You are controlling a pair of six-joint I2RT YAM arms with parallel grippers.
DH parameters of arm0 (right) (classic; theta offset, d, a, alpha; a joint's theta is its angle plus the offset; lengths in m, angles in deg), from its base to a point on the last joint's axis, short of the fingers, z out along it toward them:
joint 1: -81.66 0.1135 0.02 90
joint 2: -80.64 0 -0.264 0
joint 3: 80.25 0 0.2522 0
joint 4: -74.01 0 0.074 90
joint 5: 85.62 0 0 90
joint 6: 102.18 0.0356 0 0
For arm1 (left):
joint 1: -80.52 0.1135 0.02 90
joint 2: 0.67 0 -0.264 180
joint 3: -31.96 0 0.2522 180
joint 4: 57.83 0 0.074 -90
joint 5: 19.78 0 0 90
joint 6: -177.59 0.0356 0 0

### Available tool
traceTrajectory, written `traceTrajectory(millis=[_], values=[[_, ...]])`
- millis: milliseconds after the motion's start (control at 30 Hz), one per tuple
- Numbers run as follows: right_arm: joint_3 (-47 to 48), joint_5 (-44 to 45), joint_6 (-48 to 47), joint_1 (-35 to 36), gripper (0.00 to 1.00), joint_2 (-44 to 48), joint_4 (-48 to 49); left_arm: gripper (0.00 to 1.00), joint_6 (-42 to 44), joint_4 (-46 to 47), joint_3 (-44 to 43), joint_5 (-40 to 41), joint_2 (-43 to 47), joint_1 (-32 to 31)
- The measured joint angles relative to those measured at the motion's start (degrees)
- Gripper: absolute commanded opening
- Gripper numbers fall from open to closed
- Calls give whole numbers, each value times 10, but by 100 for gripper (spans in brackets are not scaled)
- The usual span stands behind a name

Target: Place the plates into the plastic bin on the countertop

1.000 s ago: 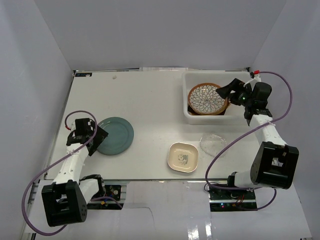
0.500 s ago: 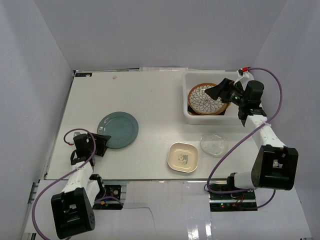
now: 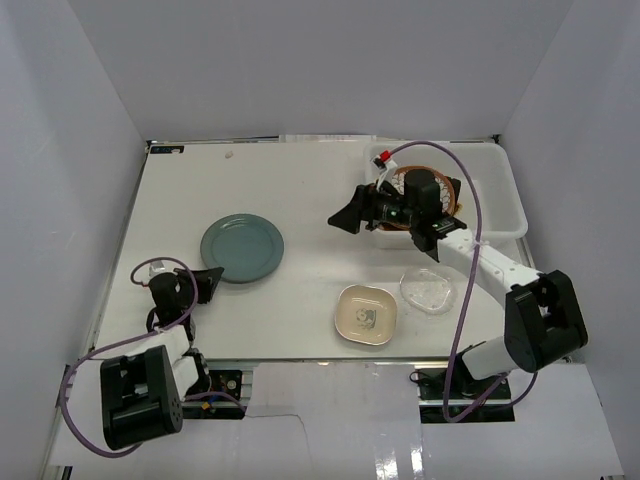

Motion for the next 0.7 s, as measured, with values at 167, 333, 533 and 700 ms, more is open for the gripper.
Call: traceTrajectory(millis=[167,333,533,700], values=[[10,12,1,57,90,-40,1,0,0,135,-5,-37,-54,-1],[25,14,13,87,95,-98,2,0,0,164,-2,-66,-50,0],[70,21,21,88,90,-161,-10,0,-44,204,6,-140,-42,-7],[109,31,20,82,90,-186,-17,0,-68,235,-16,-229,-57,-35]])
